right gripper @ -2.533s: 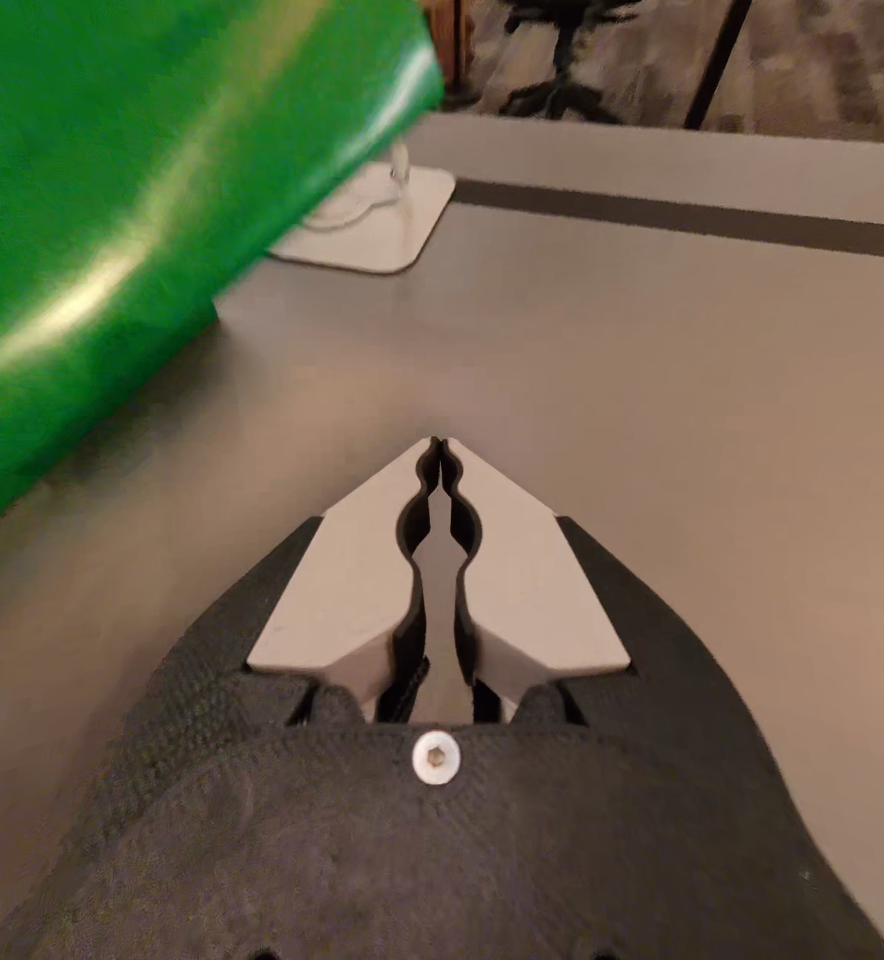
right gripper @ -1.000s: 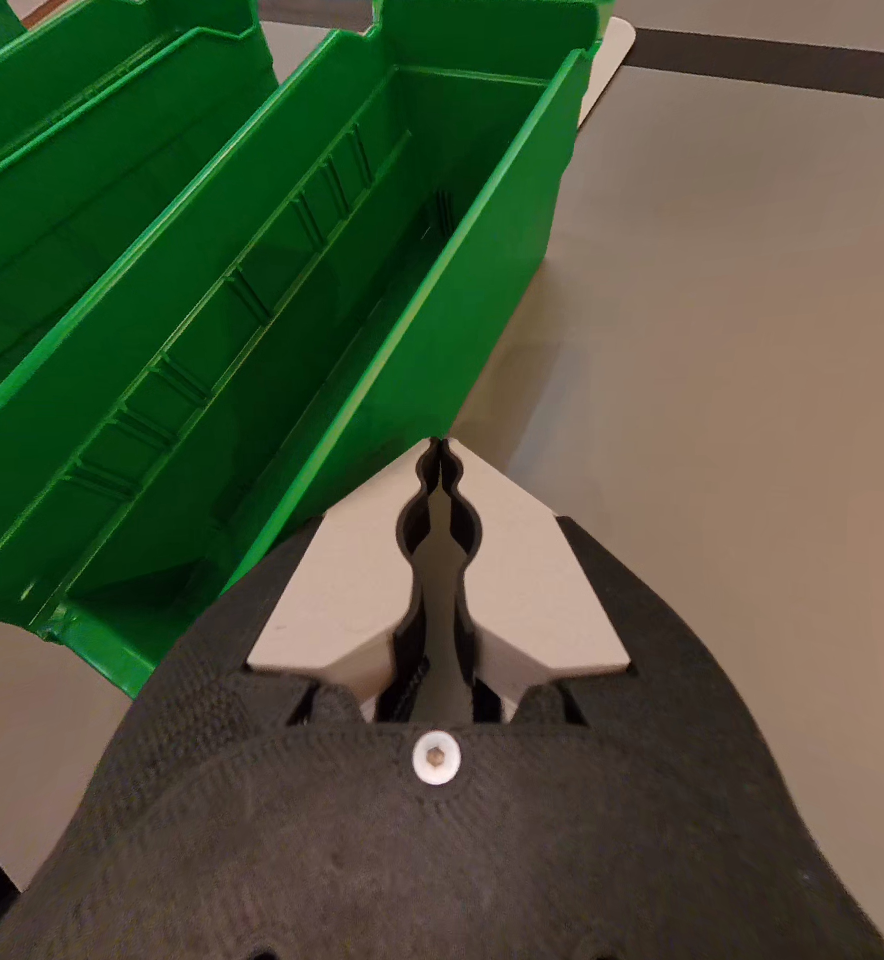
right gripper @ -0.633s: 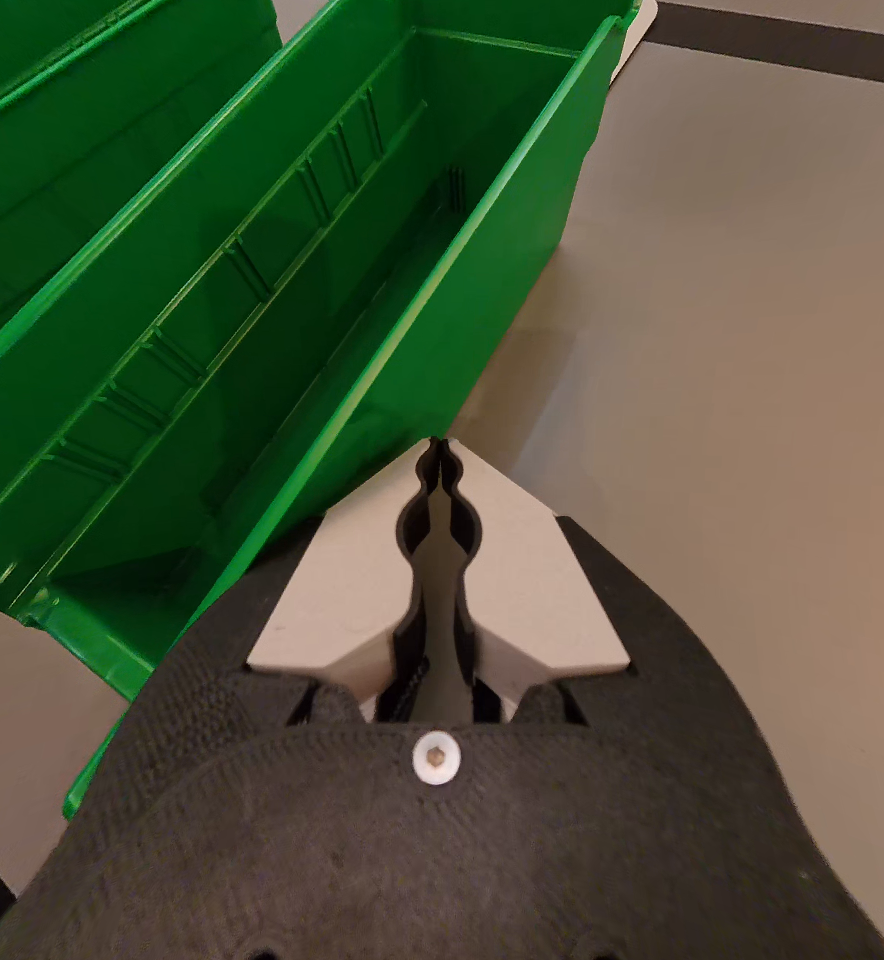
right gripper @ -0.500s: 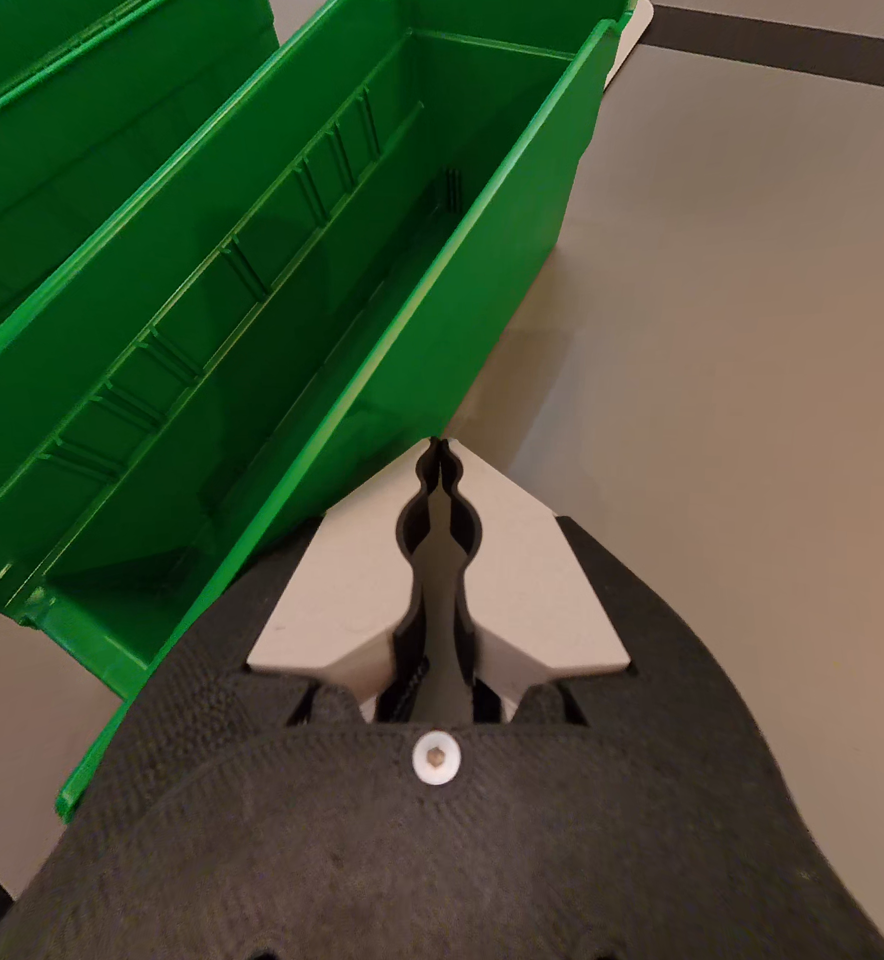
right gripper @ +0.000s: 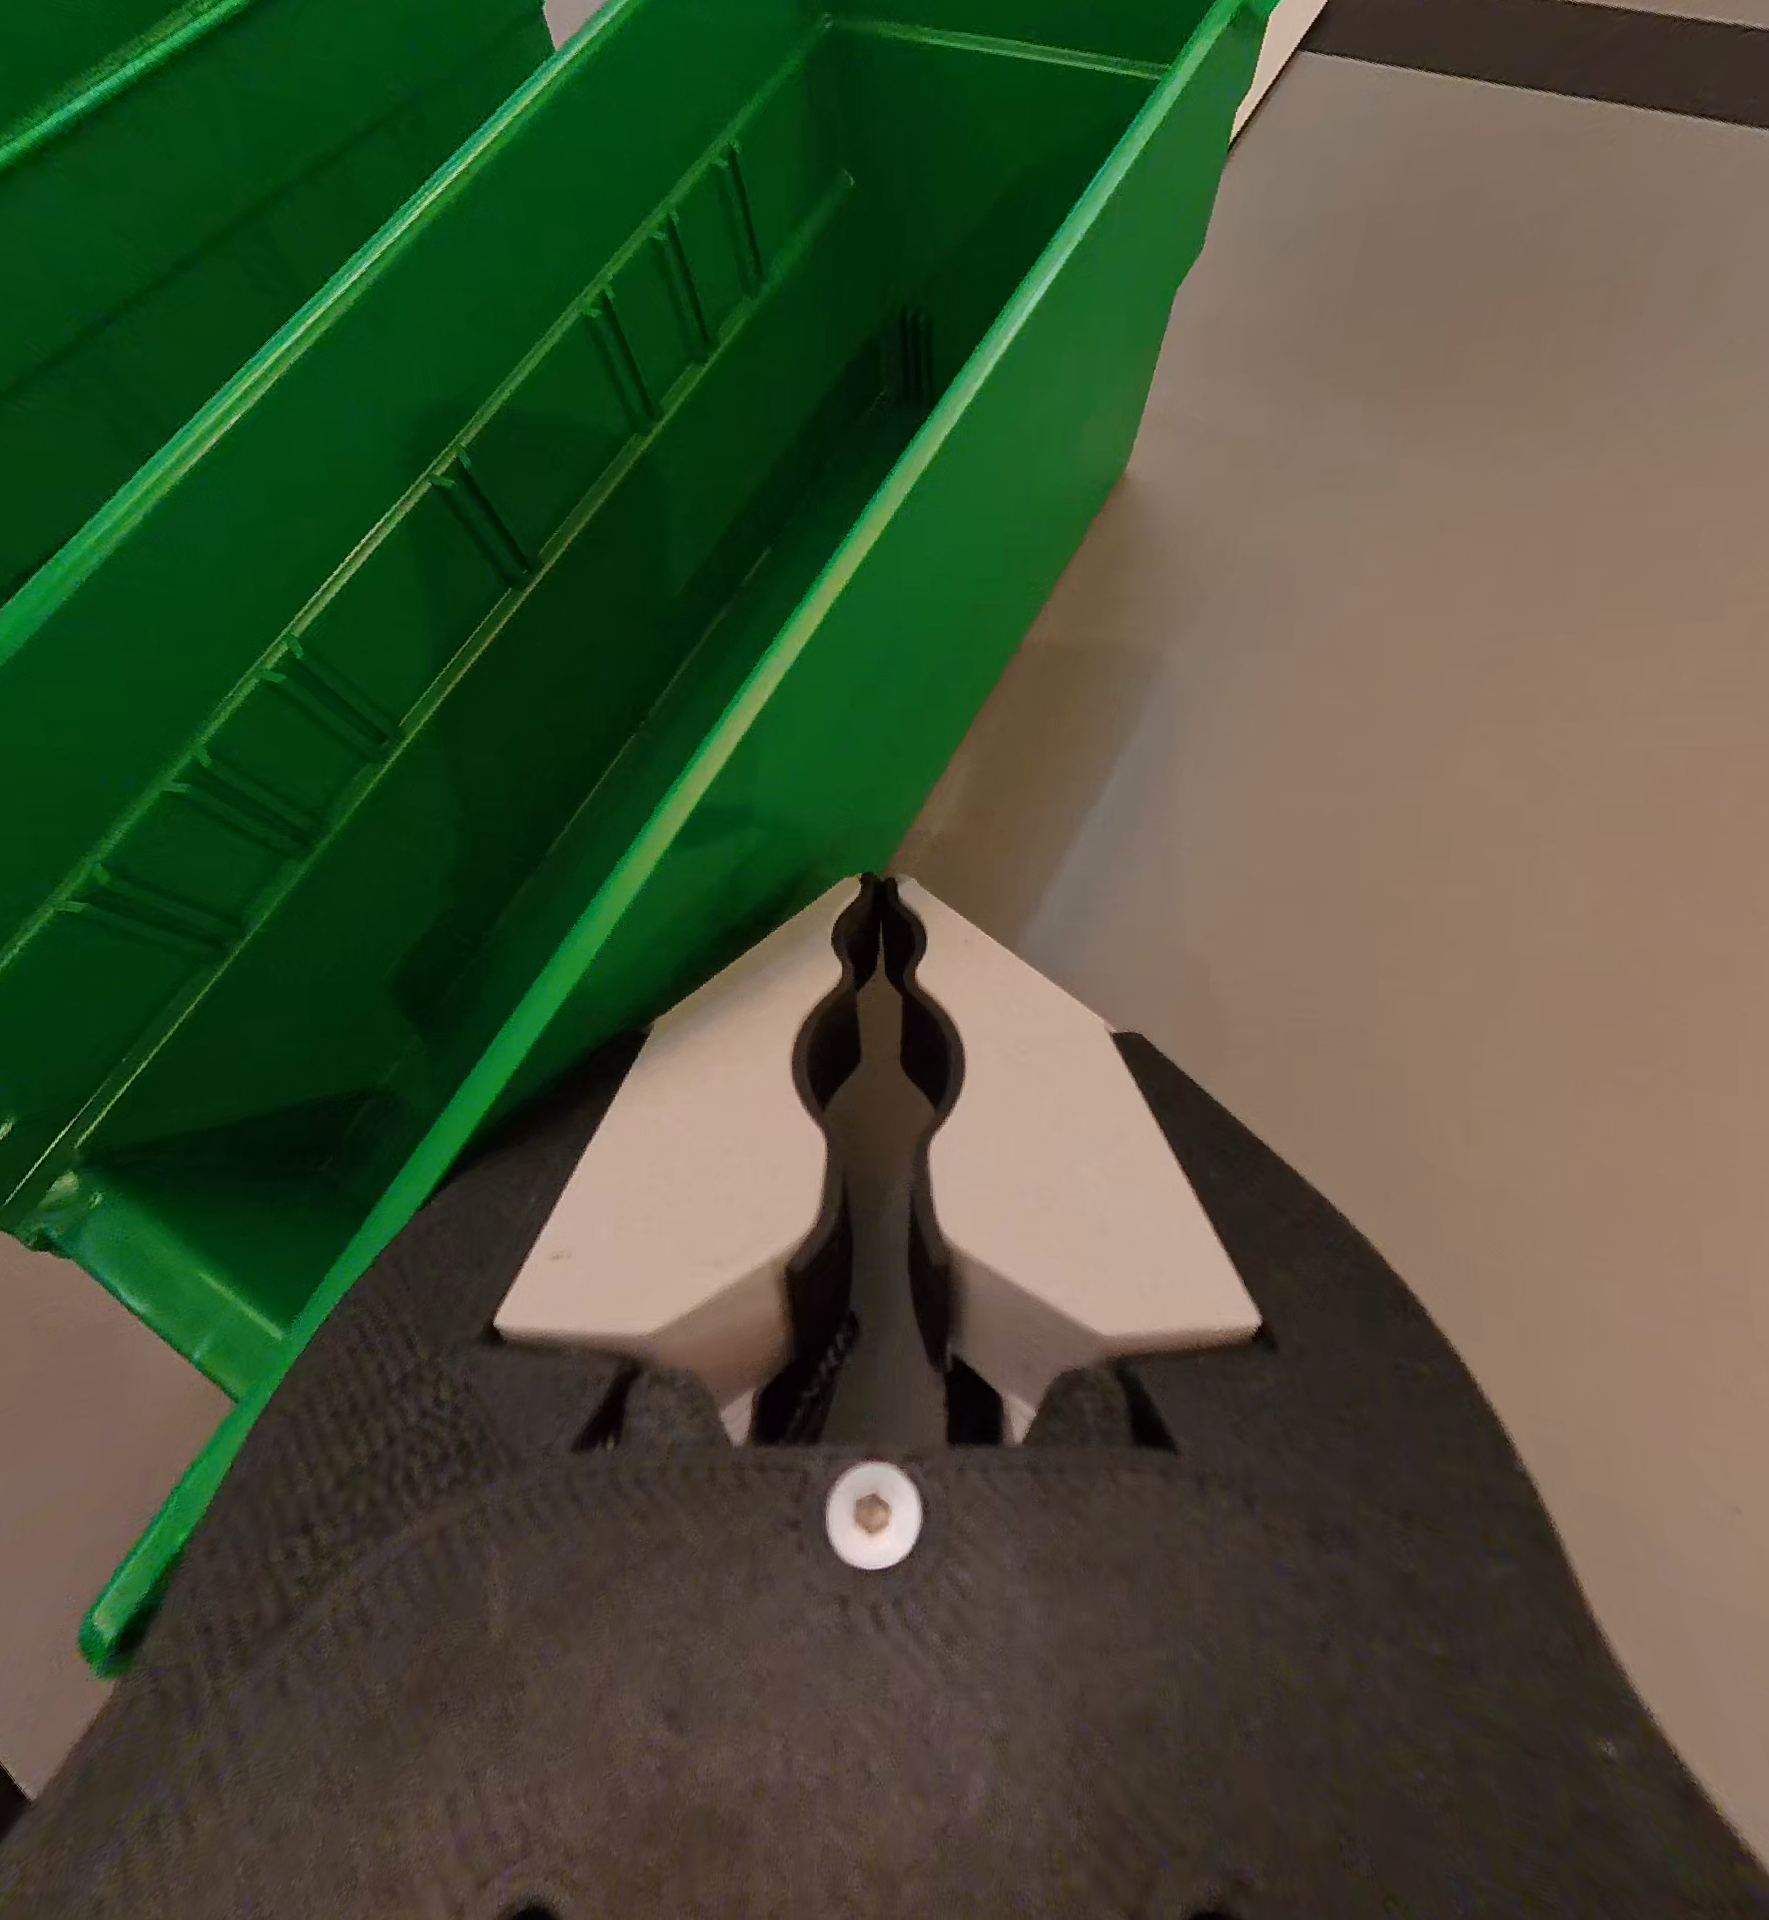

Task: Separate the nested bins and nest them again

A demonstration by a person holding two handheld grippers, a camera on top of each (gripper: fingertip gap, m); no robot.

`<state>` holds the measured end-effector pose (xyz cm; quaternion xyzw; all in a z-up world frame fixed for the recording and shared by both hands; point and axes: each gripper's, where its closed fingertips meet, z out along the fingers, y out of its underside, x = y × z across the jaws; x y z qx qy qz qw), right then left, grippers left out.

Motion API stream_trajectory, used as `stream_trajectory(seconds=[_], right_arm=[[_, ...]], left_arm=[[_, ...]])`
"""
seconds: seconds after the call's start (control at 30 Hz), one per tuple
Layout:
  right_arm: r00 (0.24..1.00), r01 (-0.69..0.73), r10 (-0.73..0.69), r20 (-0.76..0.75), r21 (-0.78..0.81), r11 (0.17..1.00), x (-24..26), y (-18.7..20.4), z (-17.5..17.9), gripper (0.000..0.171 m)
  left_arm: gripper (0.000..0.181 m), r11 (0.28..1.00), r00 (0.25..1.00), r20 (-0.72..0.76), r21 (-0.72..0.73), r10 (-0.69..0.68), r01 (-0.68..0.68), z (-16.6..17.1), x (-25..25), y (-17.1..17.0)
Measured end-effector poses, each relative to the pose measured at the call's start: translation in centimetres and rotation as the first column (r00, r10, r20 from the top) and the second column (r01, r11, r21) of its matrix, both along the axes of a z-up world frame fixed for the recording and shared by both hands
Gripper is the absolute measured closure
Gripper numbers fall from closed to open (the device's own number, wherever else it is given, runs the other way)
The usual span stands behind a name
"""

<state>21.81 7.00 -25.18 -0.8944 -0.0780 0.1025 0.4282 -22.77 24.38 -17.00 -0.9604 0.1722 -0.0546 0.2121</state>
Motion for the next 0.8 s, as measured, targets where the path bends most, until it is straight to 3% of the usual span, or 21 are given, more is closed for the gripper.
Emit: stream_trajectory(seconds=[0.8], right_arm=[[1.0, -0.001, 0.001, -0.001, -0.008, 1.0, 0.0, 0.0, -0.1, 0.171]], left_arm=[[0.09, 0.99, 0.996, 0.072, 0.138, -0.048, 0.037, 6.6, 1.0, 0.3]])
